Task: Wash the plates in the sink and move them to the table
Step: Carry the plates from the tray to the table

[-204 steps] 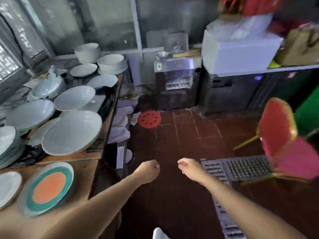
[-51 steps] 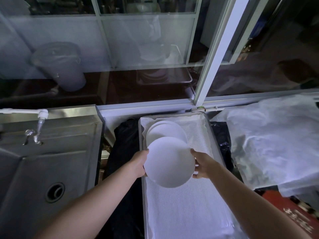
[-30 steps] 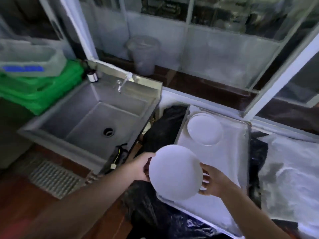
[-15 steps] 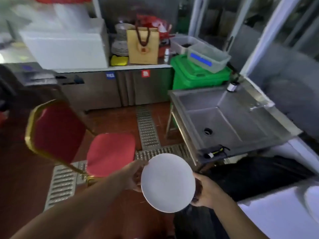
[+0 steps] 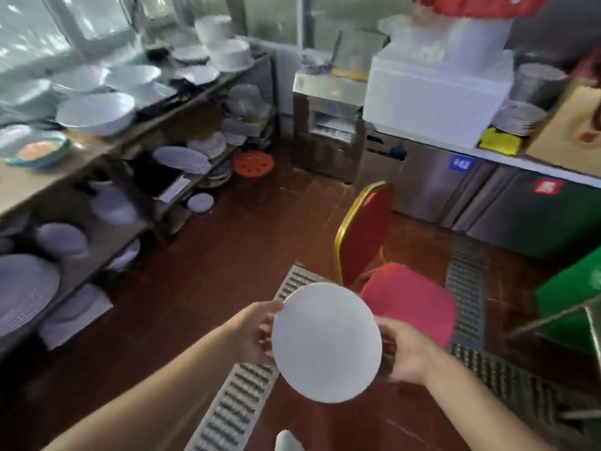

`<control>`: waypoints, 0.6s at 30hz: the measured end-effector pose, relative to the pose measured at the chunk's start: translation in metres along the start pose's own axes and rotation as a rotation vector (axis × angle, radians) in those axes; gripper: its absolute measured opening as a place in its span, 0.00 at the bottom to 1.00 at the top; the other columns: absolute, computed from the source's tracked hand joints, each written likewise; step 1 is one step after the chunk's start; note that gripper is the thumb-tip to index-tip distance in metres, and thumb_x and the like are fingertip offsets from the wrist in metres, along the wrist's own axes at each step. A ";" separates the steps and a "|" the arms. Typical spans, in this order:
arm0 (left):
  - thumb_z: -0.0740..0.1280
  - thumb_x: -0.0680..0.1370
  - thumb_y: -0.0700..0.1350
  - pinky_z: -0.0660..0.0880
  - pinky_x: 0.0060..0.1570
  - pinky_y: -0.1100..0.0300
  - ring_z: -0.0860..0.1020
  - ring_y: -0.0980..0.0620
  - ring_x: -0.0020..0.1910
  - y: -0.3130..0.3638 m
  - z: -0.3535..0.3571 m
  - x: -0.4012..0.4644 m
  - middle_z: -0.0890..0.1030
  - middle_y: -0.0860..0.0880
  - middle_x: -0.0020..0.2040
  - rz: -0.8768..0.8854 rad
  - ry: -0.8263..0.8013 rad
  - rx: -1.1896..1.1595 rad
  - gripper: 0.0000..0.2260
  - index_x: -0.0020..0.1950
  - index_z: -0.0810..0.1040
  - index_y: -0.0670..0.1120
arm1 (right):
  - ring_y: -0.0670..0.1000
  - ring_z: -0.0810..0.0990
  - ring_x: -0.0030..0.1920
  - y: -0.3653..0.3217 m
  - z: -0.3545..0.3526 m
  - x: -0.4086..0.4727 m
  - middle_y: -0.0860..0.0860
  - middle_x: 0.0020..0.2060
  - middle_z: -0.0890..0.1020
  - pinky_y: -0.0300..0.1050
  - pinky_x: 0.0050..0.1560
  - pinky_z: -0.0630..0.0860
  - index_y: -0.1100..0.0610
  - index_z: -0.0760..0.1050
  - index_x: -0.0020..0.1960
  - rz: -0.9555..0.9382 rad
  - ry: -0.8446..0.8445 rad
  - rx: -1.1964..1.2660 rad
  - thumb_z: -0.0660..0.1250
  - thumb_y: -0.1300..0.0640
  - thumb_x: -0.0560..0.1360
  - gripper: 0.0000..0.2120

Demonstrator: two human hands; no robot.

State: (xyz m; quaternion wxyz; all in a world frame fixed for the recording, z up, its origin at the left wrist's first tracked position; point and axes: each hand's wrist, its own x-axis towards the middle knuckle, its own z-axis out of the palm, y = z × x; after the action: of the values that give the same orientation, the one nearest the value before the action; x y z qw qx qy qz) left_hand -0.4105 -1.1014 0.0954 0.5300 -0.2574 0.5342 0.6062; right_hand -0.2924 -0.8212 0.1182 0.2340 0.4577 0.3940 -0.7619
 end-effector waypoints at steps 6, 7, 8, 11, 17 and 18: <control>0.72 0.74 0.49 0.75 0.46 0.50 0.71 0.45 0.36 0.050 -0.118 -0.033 0.68 0.45 0.36 0.063 0.156 -0.292 0.10 0.43 0.76 0.43 | 0.54 0.79 0.32 -0.055 0.185 0.020 0.54 0.23 0.79 0.45 0.29 0.79 0.59 0.79 0.25 0.221 -0.202 -0.246 0.70 0.56 0.71 0.16; 0.71 0.75 0.48 0.76 0.46 0.50 0.74 0.45 0.34 0.056 -0.132 -0.035 0.70 0.44 0.35 0.079 0.182 -0.341 0.10 0.44 0.76 0.42 | 0.54 0.80 0.33 -0.061 0.202 0.041 0.53 0.27 0.79 0.46 0.35 0.78 0.57 0.78 0.28 0.229 -0.206 -0.272 0.74 0.57 0.69 0.12; 0.71 0.75 0.48 0.77 0.44 0.51 0.76 0.45 0.32 0.061 -0.147 -0.035 0.73 0.44 0.33 0.093 0.208 -0.388 0.11 0.46 0.77 0.40 | 0.54 0.79 0.37 -0.066 0.217 0.065 0.51 0.33 0.77 0.46 0.41 0.74 0.54 0.75 0.33 0.229 -0.210 -0.323 0.79 0.57 0.65 0.12; 0.73 0.73 0.48 0.78 0.48 0.48 0.74 0.44 0.35 0.079 -0.191 -0.042 0.74 0.43 0.37 0.126 0.282 -0.514 0.16 0.53 0.77 0.39 | 0.56 0.80 0.46 -0.093 0.274 0.124 0.52 0.41 0.79 0.51 0.55 0.76 0.54 0.77 0.40 0.186 -0.155 -0.471 0.83 0.54 0.62 0.16; 0.74 0.73 0.48 0.78 0.48 0.48 0.68 0.46 0.33 0.113 -0.266 -0.071 0.73 0.42 0.39 0.223 0.401 -0.783 0.19 0.58 0.76 0.40 | 0.55 0.81 0.37 -0.126 0.424 0.176 0.52 0.33 0.82 0.51 0.48 0.80 0.55 0.82 0.35 0.282 -0.250 -0.707 0.75 0.52 0.72 0.09; 0.74 0.74 0.48 0.78 0.49 0.46 0.70 0.45 0.36 0.120 -0.277 -0.075 0.74 0.42 0.43 0.232 0.437 -0.819 0.19 0.59 0.77 0.39 | 0.56 0.81 0.41 -0.128 0.449 0.183 0.53 0.38 0.83 0.57 0.52 0.81 0.56 0.83 0.41 0.285 -0.254 -0.755 0.75 0.52 0.72 0.07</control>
State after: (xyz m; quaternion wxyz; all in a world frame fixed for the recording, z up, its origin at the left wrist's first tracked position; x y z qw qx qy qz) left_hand -0.5677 -1.3679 0.1242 0.1888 -0.5052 0.3755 0.7537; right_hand -0.7006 -1.1123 0.1276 0.5350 0.2923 0.5462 -0.5745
